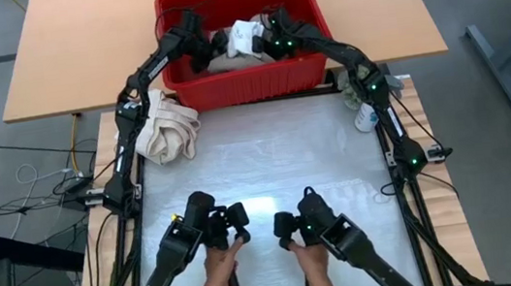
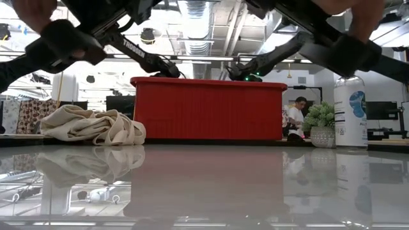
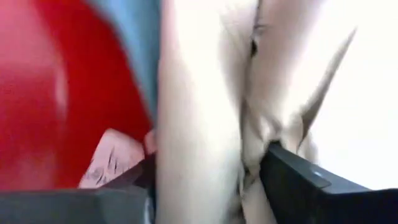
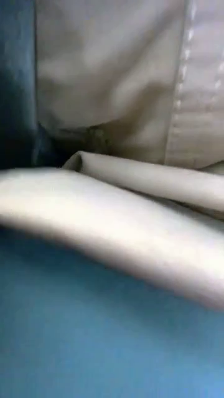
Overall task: Fold Laundry from Bin
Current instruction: Put the stack of folded clothes into the red organizer bin, then return to Home Position
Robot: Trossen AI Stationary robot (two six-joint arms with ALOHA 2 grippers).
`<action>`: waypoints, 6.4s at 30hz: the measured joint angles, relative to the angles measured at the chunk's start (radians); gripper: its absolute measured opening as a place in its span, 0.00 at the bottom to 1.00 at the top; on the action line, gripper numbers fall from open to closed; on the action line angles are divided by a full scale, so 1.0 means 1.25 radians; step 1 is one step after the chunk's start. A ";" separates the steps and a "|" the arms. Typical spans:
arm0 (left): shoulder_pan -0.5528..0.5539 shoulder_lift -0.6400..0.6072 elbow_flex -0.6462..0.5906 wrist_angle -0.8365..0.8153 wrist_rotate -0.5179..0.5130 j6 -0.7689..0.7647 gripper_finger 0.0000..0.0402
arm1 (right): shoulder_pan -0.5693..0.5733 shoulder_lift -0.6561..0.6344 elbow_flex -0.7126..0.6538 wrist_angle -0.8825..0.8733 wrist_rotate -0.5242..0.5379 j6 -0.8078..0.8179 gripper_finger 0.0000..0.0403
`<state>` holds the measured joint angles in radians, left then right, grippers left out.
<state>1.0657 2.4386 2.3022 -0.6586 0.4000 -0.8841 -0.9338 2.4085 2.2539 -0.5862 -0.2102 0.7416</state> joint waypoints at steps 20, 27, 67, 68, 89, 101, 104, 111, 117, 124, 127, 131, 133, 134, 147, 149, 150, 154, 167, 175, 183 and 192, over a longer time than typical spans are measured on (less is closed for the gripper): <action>0.064 0.000 0.000 0.043 0.033 -0.036 0.68 | -0.056 0.001 0.030 -0.008 -0.022 -0.010 0.72; 0.091 -0.001 0.043 0.106 0.025 -0.038 0.68 | -0.089 -0.003 0.083 0.001 -0.021 -0.013 0.72; -0.015 -0.013 0.042 0.182 0.130 0.168 0.00 | -0.020 -0.026 0.080 0.123 -0.131 -0.292 0.03; -0.018 -0.013 0.040 0.170 0.120 0.194 0.00 | -0.016 -0.026 0.074 0.115 -0.123 -0.304 0.03; -0.036 -0.013 0.004 0.000 -0.010 0.386 0.00 | 0.041 0.043 0.065 -0.035 -0.039 -0.426 0.03; -0.035 -0.013 -0.046 -0.036 -0.107 0.442 0.00 | 0.038 0.053 0.066 -0.088 -0.039 -0.432 0.03; -0.035 -0.013 -0.064 -0.028 -0.107 0.447 0.00 | 0.038 0.053 0.066 -0.087 -0.036 -0.449 0.03; -0.032 -0.013 -0.025 -0.023 -0.123 0.435 0.00 | 0.034 0.042 0.079 -0.081 -0.030 -0.445 0.07; -0.032 -0.021 0.041 -0.018 -0.132 0.427 0.00 | 0.021 -0.006 0.079 -0.051 -0.036 -0.452 0.12; -0.020 -0.077 0.037 0.008 -0.085 0.408 0.08 | -0.006 -0.076 0.080 -0.033 -0.024 -0.482 0.14; -0.011 -0.116 0.037 0.054 -0.026 0.356 0.15 | -0.020 -0.129 0.080 -0.012 -0.039 -0.496 0.16; -0.010 -0.196 0.037 0.126 0.009 0.335 0.21 | -0.033 -0.228 0.080 -0.001 -0.040 -0.547 0.16; -0.011 -0.248 0.037 0.150 0.012 0.350 0.21 | -0.038 -0.281 0.080 -0.002 -0.040 -0.573 0.17; -0.014 -0.271 0.037 0.157 0.015 0.363 0.21 | -0.040 -0.306 0.080 -0.003 -0.040 -0.583 0.17; -0.070 -0.513 0.038 0.158 0.294 0.361 0.17 | -0.033 -0.537 0.081 -0.180 -0.424 -0.603 0.17; -0.084 -0.540 0.038 0.128 0.378 0.359 0.15 | -0.018 -0.555 0.081 -0.252 -0.487 -0.615 0.17; -0.096 -0.554 0.038 0.101 0.398 0.381 0.14 | -0.007 -0.564 0.081 -0.296 -0.501 -0.631 0.17; -0.161 -0.620 0.038 -0.061 0.314 0.519 0.12 | 0.076 -0.593 0.081 -0.507 -0.504 -0.753 0.17; -0.327 -0.873 0.037 -0.157 0.215 0.609 0.01 | 0.451 -0.841 0.074 -0.577 -0.208 -0.746 0.13; -0.334 -1.027 0.039 -0.168 -0.117 0.512 0.03 | 0.515 -1.022 0.076 -0.497 0.086 -0.538 0.11; -0.334 -1.069 0.038 -0.306 -0.214 0.480 0.03 | 0.509 -1.071 0.061 -0.642 0.086 -0.440 0.11; -0.333 -1.074 -0.015 -0.418 -0.053 0.626 0.03 | 0.512 -1.248 -0.241 -0.585 -0.033 -0.592 0.11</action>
<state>0.6491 1.0963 2.2838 -1.1813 0.3336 -0.1012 -0.2938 0.8490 1.9525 -1.3177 -0.2515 0.0023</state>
